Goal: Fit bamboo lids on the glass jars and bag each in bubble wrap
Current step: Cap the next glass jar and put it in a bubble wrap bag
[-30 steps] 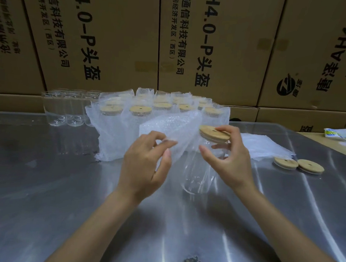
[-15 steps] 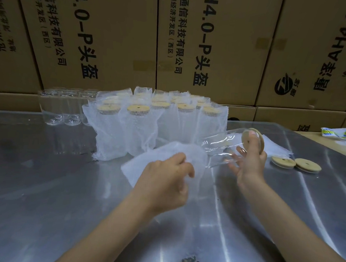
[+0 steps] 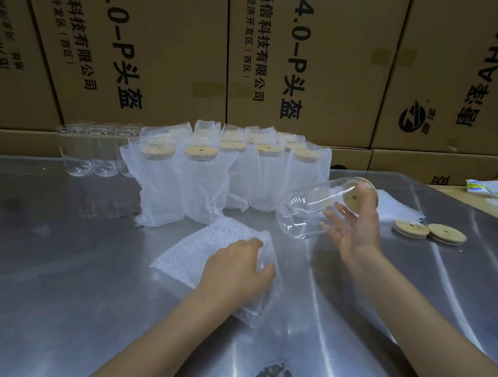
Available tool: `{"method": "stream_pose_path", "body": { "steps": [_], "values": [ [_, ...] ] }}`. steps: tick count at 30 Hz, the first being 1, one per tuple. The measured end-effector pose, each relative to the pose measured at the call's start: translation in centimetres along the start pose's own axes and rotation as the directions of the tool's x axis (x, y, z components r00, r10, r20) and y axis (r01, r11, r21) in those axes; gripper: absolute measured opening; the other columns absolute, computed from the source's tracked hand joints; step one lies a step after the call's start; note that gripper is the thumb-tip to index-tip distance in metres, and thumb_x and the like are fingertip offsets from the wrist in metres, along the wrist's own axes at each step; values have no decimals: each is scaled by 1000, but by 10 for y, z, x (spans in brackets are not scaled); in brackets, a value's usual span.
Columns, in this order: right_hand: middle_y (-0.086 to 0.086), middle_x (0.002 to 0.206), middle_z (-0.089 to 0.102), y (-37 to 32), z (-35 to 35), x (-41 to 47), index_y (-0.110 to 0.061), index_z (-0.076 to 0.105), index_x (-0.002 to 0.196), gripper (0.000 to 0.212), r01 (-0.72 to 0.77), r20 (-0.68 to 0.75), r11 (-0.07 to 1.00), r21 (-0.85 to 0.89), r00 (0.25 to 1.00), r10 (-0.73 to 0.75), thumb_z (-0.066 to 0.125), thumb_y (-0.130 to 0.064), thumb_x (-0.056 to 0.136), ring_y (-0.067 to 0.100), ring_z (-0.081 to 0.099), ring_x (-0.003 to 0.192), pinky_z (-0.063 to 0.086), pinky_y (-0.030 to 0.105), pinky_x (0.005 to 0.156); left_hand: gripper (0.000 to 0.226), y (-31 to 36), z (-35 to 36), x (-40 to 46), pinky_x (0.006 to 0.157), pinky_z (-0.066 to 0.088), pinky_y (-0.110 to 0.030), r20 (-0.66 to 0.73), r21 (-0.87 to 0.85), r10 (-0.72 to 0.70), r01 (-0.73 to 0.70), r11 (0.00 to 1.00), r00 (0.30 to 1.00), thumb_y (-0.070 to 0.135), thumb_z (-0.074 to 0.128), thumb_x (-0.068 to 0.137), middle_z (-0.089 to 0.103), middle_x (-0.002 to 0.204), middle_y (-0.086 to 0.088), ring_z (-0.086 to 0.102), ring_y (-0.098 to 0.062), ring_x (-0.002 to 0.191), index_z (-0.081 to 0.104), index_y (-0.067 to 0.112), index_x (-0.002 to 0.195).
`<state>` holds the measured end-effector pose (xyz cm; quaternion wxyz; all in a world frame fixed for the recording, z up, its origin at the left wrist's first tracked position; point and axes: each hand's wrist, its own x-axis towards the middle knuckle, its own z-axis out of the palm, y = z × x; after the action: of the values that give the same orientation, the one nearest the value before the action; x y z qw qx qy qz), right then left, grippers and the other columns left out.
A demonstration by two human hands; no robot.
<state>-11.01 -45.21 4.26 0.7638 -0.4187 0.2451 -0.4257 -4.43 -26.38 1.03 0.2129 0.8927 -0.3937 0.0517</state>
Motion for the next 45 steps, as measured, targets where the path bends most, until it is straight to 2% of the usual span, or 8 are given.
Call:
{"method": "stream_pose_path", "body": {
  "steps": [5,9,17,21,24,29,36,45],
  "values": [
    [2,96,61,9,9,-10,-15,53,127,52,-19,175,1000,-13,984,21,55,-50,89,18,68,75,54,27,50,43,-6,-3,3,75,41,-32,-68,-246,-55,36,969,996,31,53,86,58,87,9,57,-24,91,41,29,128],
    [3,98,62,15,11,-17,-22,58,112,41,-46,283,999,-27,958,52,54,-53,86,17,70,74,54,30,53,51,-8,-7,4,87,46,-33,-74,-444,-117,72,893,990,35,60,77,65,90,10,61,-17,96,38,36,123],
    [1,93,65,17,19,-26,-22,61,115,66,-8,304,1000,-29,953,16,63,-63,63,15,71,71,53,30,51,43,-7,3,6,71,49,-36,-156,-424,-45,-25,905,987,28,60,76,63,79,8,62,-21,78,23,29,97],
    [3,103,60,20,19,-28,-23,50,125,83,36,220,999,-26,975,-29,72,-60,54,18,70,83,54,31,53,27,-7,2,8,62,44,-14,-176,-668,-162,3,744,971,15,62,81,66,72,8,60,0,62,42,29,93],
    [2,105,58,19,18,-30,-31,48,108,55,95,166,995,-10,982,-92,69,-56,63,14,70,84,55,32,55,25,-12,-2,12,59,47,-21,-21,-811,-258,134,569,966,10,70,82,69,75,4,60,-3,50,54,23,96],
    [-1,112,57,13,18,-37,-27,43,117,63,192,152,980,-44,971,-183,69,-55,67,10,69,87,56,30,57,37,-14,-8,15,60,53,-19,95,-918,-332,211,335,939,6,71,82,70,65,9,67,-5,54,51,17,111],
    [-3,107,55,12,19,-43,-24,39,112,43,357,152,924,-138,929,-337,70,-35,85,14,62,93,56,32,65,5,-16,-11,16,54,50,-10,-10,-938,-410,133,319,912,13,73,84,68,59,12,59,3,47,69,17,83],
    [-4,125,61,13,20,-44,-32,55,130,65,281,176,947,-156,951,-253,78,-48,71,17,61,111,54,29,64,8,-13,-20,14,55,48,-12,-178,-953,-474,-32,300,862,16,72,85,68,78,8,58,-3,58,70,22,80]
  ]
}}
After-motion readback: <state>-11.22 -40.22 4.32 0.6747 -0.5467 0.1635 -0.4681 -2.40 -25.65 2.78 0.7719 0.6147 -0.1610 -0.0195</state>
